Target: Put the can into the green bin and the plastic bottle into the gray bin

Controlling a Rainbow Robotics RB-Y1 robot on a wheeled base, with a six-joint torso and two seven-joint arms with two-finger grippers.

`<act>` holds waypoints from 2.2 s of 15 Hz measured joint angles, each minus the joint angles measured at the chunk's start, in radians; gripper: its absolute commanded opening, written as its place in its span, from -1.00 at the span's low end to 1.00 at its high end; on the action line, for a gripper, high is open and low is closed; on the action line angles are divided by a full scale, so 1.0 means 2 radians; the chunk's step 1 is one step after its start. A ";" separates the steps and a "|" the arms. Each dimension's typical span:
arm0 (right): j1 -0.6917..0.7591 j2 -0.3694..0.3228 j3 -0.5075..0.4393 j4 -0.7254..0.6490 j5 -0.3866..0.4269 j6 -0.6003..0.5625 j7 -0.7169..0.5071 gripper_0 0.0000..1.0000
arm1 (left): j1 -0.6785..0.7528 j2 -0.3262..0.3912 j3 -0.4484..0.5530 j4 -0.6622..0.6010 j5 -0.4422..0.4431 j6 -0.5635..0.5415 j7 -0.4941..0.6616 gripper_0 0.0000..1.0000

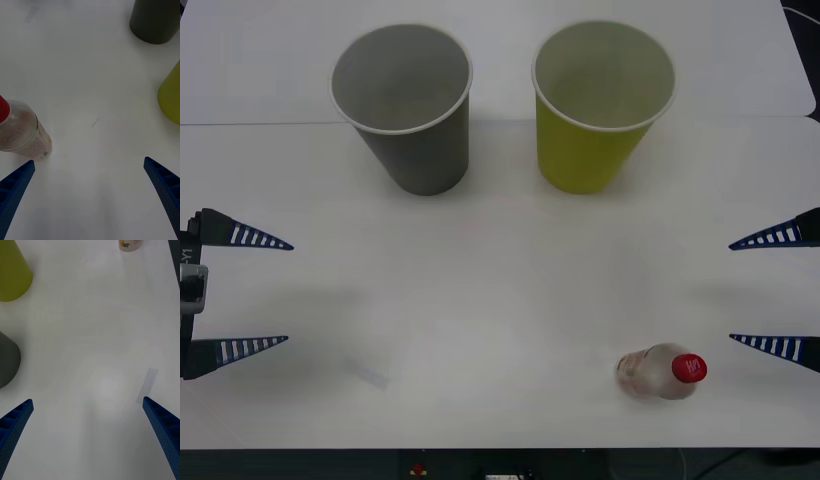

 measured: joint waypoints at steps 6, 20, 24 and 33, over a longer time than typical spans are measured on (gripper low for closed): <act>-0.003 -0.010 -0.009 0.010 -0.021 0.001 0.006 1.00 | 0.000 0.000 0.000 0.000 0.000 0.000 0.000 1.00; -0.015 -0.020 0.038 0.192 -0.149 -0.110 0.212 1.00 | 0.000 0.000 0.000 0.000 0.000 0.000 0.000 1.00; -0.032 -0.020 0.108 0.255 -0.211 -0.106 0.301 1.00 | 0.000 0.000 0.000 0.000 0.000 0.000 0.000 1.00; -0.111 0.010 0.275 0.387 -0.328 -0.097 0.460 1.00 | 0.000 0.000 0.000 0.000 0.000 0.000 0.000 1.00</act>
